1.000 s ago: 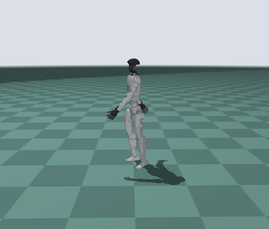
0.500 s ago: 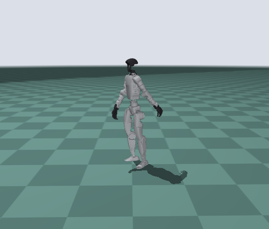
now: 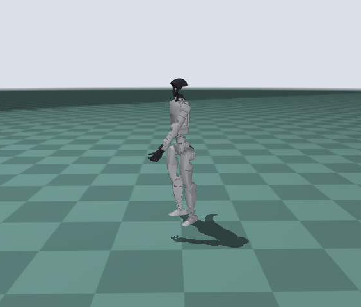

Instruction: In place motions

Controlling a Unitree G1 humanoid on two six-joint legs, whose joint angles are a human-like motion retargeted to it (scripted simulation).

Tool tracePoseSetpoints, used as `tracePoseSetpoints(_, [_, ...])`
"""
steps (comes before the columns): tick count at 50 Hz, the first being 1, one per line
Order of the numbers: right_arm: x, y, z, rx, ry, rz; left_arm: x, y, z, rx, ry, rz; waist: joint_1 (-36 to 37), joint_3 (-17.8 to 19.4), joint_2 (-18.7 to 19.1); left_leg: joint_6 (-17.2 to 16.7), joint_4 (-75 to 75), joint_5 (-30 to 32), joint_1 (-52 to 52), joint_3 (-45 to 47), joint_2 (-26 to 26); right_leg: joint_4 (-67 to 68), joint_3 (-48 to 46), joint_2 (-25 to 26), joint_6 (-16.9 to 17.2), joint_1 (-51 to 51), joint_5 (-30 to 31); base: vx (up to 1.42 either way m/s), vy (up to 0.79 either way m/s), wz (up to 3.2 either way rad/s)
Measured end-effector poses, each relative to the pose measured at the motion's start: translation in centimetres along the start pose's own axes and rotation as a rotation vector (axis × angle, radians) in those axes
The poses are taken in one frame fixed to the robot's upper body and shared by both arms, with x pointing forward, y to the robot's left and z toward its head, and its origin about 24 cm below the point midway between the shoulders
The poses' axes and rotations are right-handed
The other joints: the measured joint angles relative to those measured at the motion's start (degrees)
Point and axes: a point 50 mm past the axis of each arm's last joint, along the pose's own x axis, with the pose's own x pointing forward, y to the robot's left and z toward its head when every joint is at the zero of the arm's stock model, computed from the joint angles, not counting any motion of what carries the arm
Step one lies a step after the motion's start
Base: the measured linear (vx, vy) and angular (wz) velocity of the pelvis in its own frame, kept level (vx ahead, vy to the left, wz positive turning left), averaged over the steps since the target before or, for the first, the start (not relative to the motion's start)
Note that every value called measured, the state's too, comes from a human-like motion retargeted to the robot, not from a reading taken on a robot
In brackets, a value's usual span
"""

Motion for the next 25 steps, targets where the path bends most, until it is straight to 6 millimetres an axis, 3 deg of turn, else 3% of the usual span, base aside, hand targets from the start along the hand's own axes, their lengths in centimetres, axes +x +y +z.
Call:
tracePoseSetpoints(3, [0.5,-0.6,-3.3,0.117,0.080,-0.034,0.0,-0.9,4.1,0.097,-0.159,-0.017,-0.4,0.3,0.3,0.0,-0.2,0.0,0.2,0.8,0.1,0.0,0.7,0.1,-0.2,-0.3,0.2,-0.04,-0.03,-0.23])
tracePoseSetpoints(5, [0.5,-1.0,-4.4,0.154,0.104,-0.058,-0.2,-0.8,5.7,0.151,-0.230,-0.006,-0.7,0.5,0.6,0.0,-0.3,-0.1,0.3,1.3,0.2,0.0,1.2,0.3,-0.3,-0.5,0.3,-0.04,-0.01,-0.22])
tracePoseSetpoints(8, [0.5,-1.5,-4.6,0.156,0.109,-0.073,-0.6,0.0,5.6,0.202,-0.252,0.022,-1.2,0.7,1.2,0.0,-0.4,-0.1,0.4,1.7,0.2,0.1,1.5,0.4,-0.4,-0.7,0.3,0.00,0.00,0.00])
tracePoseSetpoints(10, [0.4,-1.5,-4.0,0.145,0.095,-0.074,-0.6,0.7,4.0,0.214,-0.209,0.034,-1.2,0.5,1.4,0.0,-0.4,-0.1,0.4,1.8,0.2,0.1,1.6,0.4,-0.5,-0.8,0.2,0.01,0.03,-0.02])
tracePoseSetpoints(13, [0.2,-1.1,-1.8,0.124,0.046,-0.059,-0.7,1.7,-0.7,0.191,-0.057,0.043,-0.4,0.2,1.7,0.1,-0.4,-0.2,0.3,1.6,0.1,0.3,1.5,0.2,-0.4,-0.8,0.1,0.03,0.08,0.06])
tracePoseSetpoints(18, [-1.4,0.1,5.1,0.000,-0.126,-0.014,-3.5,3.6,-12.4,0.059,0.345,0.121,1.1,-0.2,1.7,0.1,-0.5,-0.3,0.6,0.9,-0.4,0.5,0.8,-0.2,-0.1,-0.5,-0.2,0.04,0.08,0.14])
tracePoseSetpoints(21, [-3.8,1.1,11.0,-0.148,-0.296,0.022,-7.8,4.4,-19.9,-0.090,0.598,0.221,2.0,0.2,1.5,0.0,-0.5,-0.7,1.6,0.9,-0.6,0.7,1.0,-0.4,0.2,-0.1,-0.3,0.01,0.02,0.03])
tracePoseSetpoints(25, [-8.9,3.6,19.4,-0.374,-0.582,0.059,-15.3,4.3,-28.4,-0.338,0.843,0.352,2.5,1.1,1.3,-0.3,-0.5,-1.1,2.8,1.8,-0.7,1.4,2.1,-0.6,0.4,-0.1,-0.3,0.00,0.01,-0.11])
